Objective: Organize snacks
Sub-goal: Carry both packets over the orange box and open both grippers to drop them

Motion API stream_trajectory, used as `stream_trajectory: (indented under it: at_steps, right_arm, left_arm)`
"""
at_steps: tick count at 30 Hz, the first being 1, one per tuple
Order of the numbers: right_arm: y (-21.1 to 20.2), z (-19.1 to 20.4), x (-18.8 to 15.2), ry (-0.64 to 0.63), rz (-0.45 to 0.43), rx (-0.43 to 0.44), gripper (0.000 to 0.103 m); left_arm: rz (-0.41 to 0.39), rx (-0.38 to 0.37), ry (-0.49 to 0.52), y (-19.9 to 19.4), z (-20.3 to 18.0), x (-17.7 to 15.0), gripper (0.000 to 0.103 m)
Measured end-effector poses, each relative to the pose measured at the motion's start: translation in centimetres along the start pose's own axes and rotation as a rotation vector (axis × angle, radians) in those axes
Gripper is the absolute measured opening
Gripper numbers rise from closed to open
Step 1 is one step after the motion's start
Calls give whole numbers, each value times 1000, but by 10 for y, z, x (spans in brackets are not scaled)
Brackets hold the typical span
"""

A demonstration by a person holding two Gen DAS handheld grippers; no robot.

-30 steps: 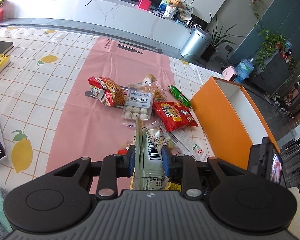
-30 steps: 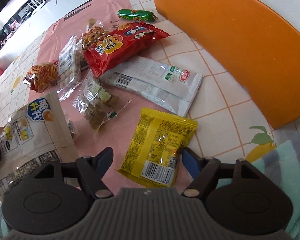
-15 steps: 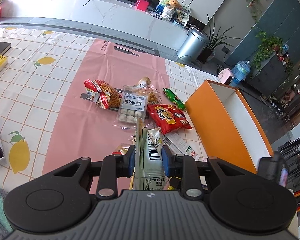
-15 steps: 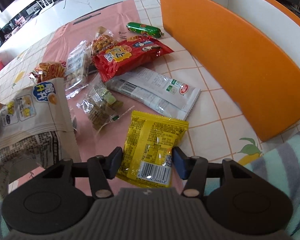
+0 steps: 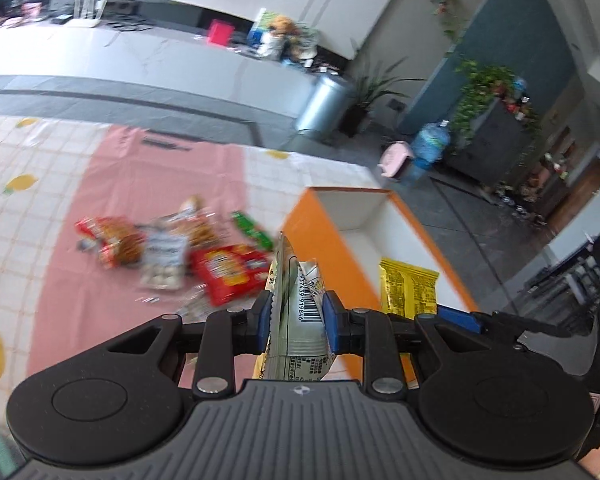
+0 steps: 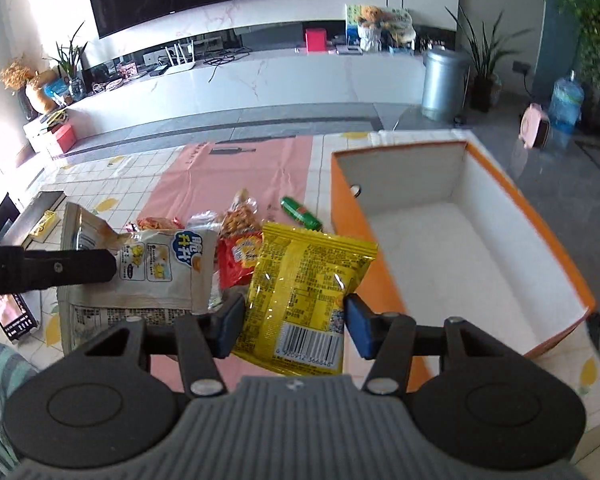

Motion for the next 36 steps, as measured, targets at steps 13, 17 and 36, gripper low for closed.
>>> stream_trajectory:
  at_steps: [13, 17, 36]
  right_arm:
    - [63, -128, 25, -183, 150, -9, 53]
    - [105, -141, 33, -231, 207, -5, 53]
    - [234, -142, 1, -308, 443, 36, 53]
  left_arm:
    - [106, -77, 113, 128, -90, 43, 30]
    - [157, -43, 110, 175, -82, 52, 29]
    - [387, 66, 216, 277, -53, 29, 30]
Point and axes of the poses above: each gripper's, at about its wrist camera, not at the fingertips, and y roughly the way its jaws point, z to its left, x to its top, the point moved 7 cm from there along y, roughly the way its jaws point, and after that the axes turned 7 degrees about -x, right-handed, at the moved point
